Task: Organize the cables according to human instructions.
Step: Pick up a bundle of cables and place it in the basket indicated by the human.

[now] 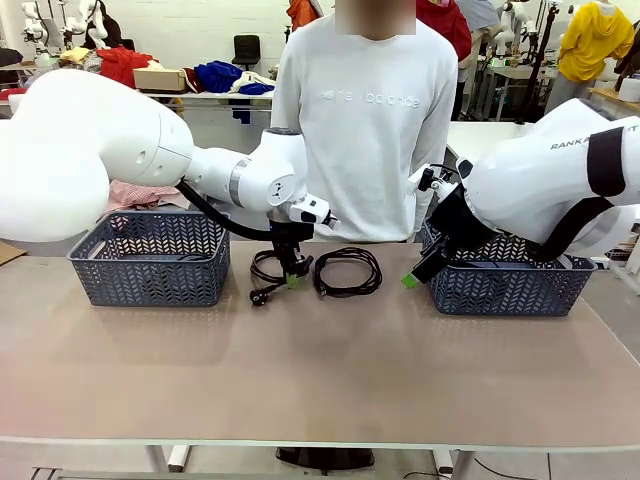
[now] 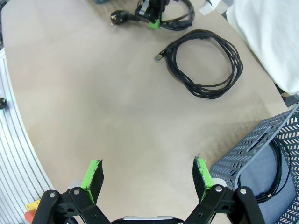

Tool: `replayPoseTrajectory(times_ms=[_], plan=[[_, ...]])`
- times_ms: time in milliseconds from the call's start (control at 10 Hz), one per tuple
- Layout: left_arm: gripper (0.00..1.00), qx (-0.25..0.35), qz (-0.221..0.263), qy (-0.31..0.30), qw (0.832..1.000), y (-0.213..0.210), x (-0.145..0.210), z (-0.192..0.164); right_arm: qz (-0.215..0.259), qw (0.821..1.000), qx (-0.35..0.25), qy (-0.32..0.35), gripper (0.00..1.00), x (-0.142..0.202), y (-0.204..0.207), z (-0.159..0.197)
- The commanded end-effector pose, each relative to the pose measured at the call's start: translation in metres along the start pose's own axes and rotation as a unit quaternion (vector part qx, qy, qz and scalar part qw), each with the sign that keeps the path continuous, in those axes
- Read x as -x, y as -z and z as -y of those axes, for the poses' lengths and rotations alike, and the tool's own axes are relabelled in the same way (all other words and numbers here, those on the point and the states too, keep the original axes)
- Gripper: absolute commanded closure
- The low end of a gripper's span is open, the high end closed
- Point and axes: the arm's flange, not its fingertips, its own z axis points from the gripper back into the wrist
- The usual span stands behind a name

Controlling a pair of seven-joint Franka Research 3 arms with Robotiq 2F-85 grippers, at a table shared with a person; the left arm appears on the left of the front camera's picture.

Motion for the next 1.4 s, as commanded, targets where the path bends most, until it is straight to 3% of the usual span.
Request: replayPoseTrajectory(times_ms=[0,500,800,1100,1300], plan=[[1.0,-0.036,-0.011,-0.017,0.999,-0.011,0.012,0.005,0.002,1.0,0.002,0.001,0.0,0.0,-0.002,0.0],[1.0,-0.06,0.018,0.016,0.998,-0.082,0.002,0.007,0.002,1.0,0.002,0.001,0.0,0.0,-0.002,0.0],[1.0,-0.08,0.027,0.087,0.993,-0.151,0.0,0.018,0.002,1.0,0.002,0.001,0.0,0.0,-0.002,0.0],[1.0,-0.081,0.007,0.168,0.982,-0.194,0.028,0.018,0.002,1.0,0.002,0.001,0.0,0.0,-0.002,0.0],[1.0,-0.072,0.022,0.216,0.974,-0.214,0.068,0.011,0.002,1.0,0.002,0.001,0.0,0.0,-0.002,0.0]])
